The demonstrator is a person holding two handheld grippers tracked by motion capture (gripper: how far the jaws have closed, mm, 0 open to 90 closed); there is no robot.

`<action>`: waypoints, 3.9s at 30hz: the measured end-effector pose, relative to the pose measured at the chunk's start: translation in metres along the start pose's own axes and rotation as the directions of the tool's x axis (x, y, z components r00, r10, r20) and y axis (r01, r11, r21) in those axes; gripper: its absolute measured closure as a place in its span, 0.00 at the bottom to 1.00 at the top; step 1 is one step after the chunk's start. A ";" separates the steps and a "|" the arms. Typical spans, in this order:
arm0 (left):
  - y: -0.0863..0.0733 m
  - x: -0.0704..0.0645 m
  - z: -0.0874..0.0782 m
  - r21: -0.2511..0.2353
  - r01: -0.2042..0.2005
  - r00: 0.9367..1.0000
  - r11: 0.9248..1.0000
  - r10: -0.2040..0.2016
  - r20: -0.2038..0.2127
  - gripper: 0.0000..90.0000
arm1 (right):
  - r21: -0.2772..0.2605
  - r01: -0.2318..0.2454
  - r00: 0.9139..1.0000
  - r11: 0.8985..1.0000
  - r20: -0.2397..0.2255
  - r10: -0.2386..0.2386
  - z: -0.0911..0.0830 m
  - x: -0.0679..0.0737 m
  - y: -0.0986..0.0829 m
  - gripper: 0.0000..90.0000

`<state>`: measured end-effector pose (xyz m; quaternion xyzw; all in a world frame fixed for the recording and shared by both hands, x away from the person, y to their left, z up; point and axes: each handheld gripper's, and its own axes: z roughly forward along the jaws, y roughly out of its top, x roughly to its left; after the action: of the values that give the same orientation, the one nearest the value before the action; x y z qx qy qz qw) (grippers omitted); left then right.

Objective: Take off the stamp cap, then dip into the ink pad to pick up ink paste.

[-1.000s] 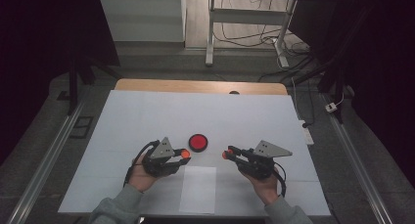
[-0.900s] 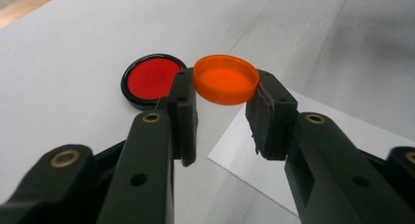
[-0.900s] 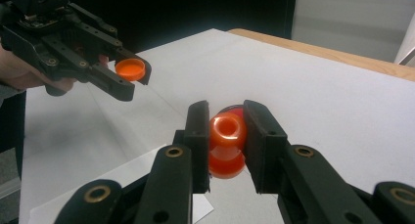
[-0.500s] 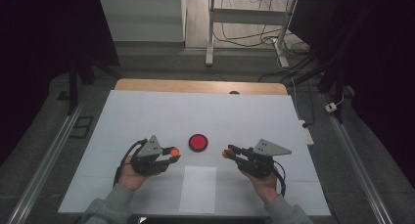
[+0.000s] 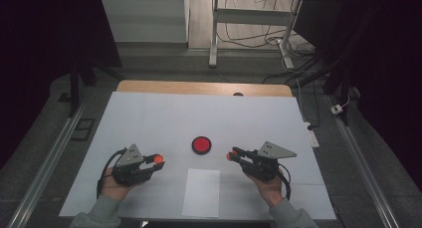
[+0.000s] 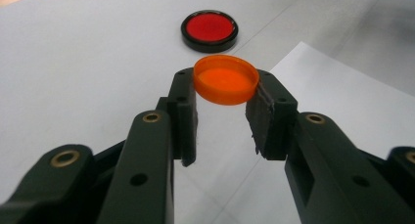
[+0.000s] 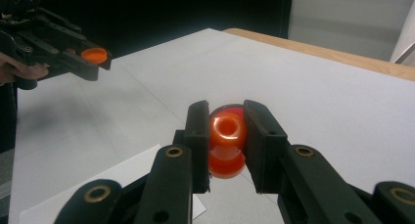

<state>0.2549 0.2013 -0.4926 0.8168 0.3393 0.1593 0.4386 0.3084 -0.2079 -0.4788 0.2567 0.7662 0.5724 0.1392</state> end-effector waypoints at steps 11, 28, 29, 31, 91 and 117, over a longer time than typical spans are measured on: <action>-0.024 0.007 -0.016 0.005 0.044 0.999 0.999 -0.044 -0.020 0.72 | 0.012 0.009 1.000 1.000 0.011 -0.009 0.001 0.001 -0.002 0.81; -0.030 0.009 -0.019 0.007 0.065 0.997 0.998 -0.065 -0.031 0.72 | 0.020 0.022 0.999 1.000 0.025 -0.022 0.000 0.001 -0.003 0.81; -0.031 0.009 -0.019 0.009 0.065 0.997 0.998 -0.065 -0.030 0.72 | 0.019 0.024 0.999 1.000 0.025 -0.025 0.000 0.001 -0.003 0.81; -0.031 0.009 -0.018 0.008 0.069 0.997 0.998 -0.068 -0.028 0.72 | 0.016 0.025 0.999 1.000 0.027 -0.026 0.000 0.001 -0.002 0.81; -0.035 0.010 -0.013 0.021 0.072 0.997 0.997 -0.071 -0.021 0.72 | 0.109 0.072 0.997 0.991 -0.018 -0.070 0.099 0.000 0.017 0.81; -0.034 0.011 -0.009 0.033 0.066 0.998 0.997 -0.066 -0.015 0.72 | 0.179 0.076 0.997 0.981 -0.018 -0.074 0.134 -0.003 0.013 0.80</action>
<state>0.2435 0.2280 -0.5160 0.8113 0.3716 0.1445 0.4276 0.3818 -0.0993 -0.5081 0.2359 0.8245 0.4969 0.1329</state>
